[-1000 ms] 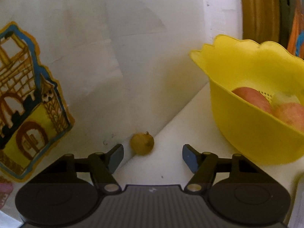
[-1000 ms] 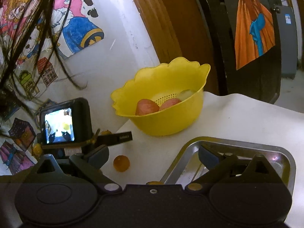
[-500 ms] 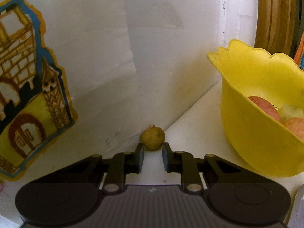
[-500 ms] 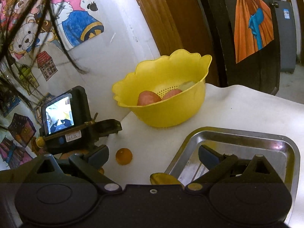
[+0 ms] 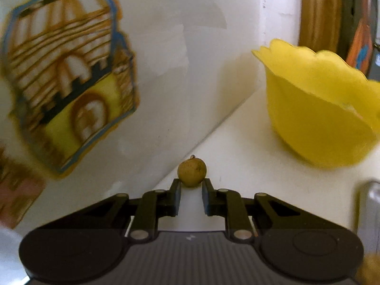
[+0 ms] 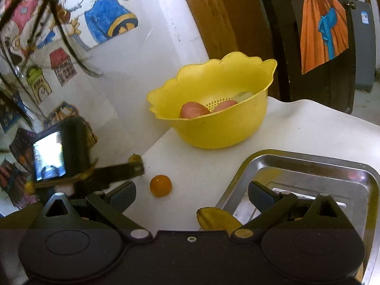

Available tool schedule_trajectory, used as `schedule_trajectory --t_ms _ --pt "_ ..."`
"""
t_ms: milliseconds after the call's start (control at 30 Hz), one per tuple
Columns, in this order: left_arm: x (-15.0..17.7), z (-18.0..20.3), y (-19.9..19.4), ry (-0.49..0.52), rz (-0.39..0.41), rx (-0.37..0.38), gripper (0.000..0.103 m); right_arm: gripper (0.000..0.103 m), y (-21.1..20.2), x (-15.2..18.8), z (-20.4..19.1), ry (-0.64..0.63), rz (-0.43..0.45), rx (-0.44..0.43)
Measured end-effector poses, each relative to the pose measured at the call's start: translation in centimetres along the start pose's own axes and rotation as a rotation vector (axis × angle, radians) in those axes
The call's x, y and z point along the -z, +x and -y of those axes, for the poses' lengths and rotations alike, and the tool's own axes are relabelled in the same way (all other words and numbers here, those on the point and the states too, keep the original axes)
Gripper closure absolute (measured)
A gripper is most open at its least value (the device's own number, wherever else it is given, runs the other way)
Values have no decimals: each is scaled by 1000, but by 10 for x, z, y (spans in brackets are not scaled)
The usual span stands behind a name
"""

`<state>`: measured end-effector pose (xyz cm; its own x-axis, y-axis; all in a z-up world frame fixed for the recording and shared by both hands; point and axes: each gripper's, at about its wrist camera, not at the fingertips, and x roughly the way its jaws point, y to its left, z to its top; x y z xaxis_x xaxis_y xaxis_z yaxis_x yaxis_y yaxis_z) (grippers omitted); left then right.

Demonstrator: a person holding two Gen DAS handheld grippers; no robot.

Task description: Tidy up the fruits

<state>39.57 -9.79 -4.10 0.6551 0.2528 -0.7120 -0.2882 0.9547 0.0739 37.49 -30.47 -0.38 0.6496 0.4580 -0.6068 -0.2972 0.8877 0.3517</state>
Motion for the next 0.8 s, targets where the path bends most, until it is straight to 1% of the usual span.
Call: schedule_trajectory --t_ms 67,167,233,300,367,400,433,500,533,567,600,633,700,800 --pt "7 -5 -7 28 -4 24 83 2 4 0 -3 -26 -11 1" --pt "17 -14 -20 59 -16 98 83 2 13 0 -8 -79 -45 22" --pt "25 -18 -28 103 -13 140 83 2 18 0 -10 -106 -63 28" --pt "28 -21 -31 132 -6 156 82 2 24 0 -15 -147 -95 35" --pt "25 -26 -31 121 -2 161 74 3 32 0 -22 -200 -135 55" --pt "23 -29 -32 109 5 158 62 3 35 -1 -25 -220 -151 60" --pt "21 -28 -31 101 17 154 56 3 40 -1 -28 -238 -168 63" --pt "16 -30 -34 96 41 159 54 3 48 -2 -34 -266 -200 77" --pt "12 -30 -32 97 48 165 51 3 52 -2 -38 -280 -217 79" --pt "7 -30 -29 94 55 178 49 3 56 -2 -41 -294 -230 81" --pt "3 -31 -26 89 62 188 42 3 59 -1 -44 -306 -244 84" --pt "0 -33 -24 86 60 196 39 5 63 0 -47 -318 -257 89" --pt "-6 -33 -16 77 53 230 39 6 69 2 -55 -345 -262 108" --pt "-6 -27 -5 68 36 266 40 8 77 4 -63 -369 -241 140"
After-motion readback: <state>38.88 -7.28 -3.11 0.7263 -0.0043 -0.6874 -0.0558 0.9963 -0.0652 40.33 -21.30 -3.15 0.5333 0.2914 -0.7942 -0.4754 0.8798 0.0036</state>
